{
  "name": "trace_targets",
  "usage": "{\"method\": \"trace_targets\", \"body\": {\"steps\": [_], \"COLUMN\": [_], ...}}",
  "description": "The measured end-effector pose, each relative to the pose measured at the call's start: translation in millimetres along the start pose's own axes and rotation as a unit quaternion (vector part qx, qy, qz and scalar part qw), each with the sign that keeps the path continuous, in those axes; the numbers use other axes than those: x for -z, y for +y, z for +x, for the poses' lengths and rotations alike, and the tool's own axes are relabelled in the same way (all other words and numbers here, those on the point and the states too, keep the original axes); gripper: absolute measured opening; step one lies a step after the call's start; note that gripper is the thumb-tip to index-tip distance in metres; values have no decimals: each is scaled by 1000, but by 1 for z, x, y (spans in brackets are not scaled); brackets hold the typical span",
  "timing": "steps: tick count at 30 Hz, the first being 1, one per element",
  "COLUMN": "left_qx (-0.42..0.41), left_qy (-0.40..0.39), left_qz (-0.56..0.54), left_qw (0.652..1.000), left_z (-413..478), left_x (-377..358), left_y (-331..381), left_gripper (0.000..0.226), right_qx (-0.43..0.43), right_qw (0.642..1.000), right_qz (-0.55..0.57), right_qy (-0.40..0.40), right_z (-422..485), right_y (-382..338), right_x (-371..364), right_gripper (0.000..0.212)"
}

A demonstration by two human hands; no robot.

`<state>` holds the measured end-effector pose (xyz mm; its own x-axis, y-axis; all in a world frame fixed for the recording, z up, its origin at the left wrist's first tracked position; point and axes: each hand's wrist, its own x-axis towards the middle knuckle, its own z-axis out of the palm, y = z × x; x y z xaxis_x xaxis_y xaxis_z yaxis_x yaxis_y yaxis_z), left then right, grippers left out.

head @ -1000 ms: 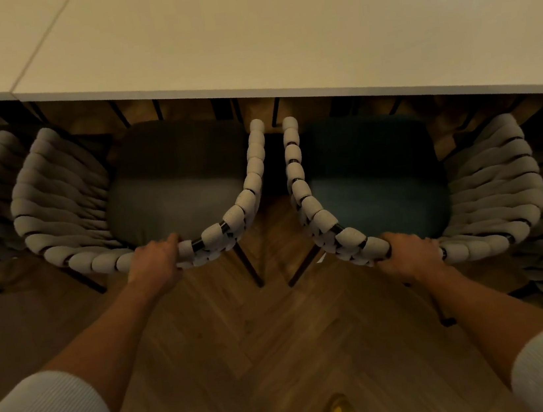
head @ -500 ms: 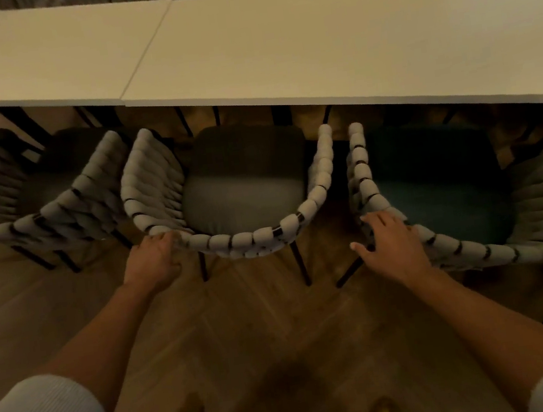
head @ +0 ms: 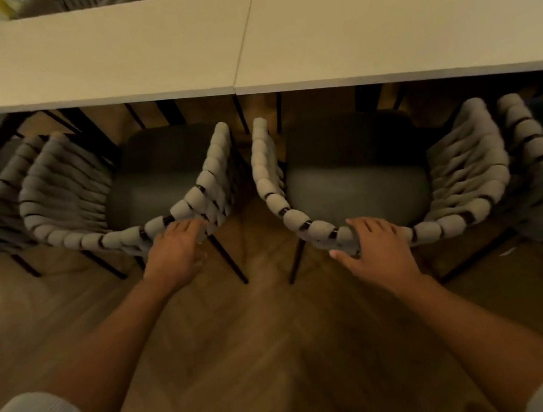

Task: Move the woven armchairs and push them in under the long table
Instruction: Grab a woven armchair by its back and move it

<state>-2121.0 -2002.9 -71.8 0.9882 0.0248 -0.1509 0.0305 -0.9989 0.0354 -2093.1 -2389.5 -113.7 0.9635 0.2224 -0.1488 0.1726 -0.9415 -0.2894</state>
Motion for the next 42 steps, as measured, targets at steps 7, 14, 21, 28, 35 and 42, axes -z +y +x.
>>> {"method": "trace_targets", "body": {"steps": [7,14,21,28,35,42], "left_qx": [36,69,86,50,-130,-237], "left_qy": [-12,-90,-119,-60,24,-18], "left_qz": [16,19,14,6,-86,-72], "left_qw": [999,993,989,997,987,969], "left_z": [47,75,79,87,72,44], "left_x": [-26,-44,-36,-9,-2,-17], "left_y": [-114,-140,-136,-76,112,335], "left_gripper": [71,39,35,53,49,58], "right_qx": [-129,-163,-176,-120,-116,-181], "right_qw": [985,974,976,990,985,971], "right_qz": [-110,-154,-130,-70,15,-8], "right_qy": [-28,14,-7,-13,130,154], "right_z": [54,61,61,46,-24,-93], "right_y": [-52,-57,-55,-35,89,251], "right_x": [-33,-37,-39,-22,21,78], "right_gripper": [78,81,87,84,62,50]}}
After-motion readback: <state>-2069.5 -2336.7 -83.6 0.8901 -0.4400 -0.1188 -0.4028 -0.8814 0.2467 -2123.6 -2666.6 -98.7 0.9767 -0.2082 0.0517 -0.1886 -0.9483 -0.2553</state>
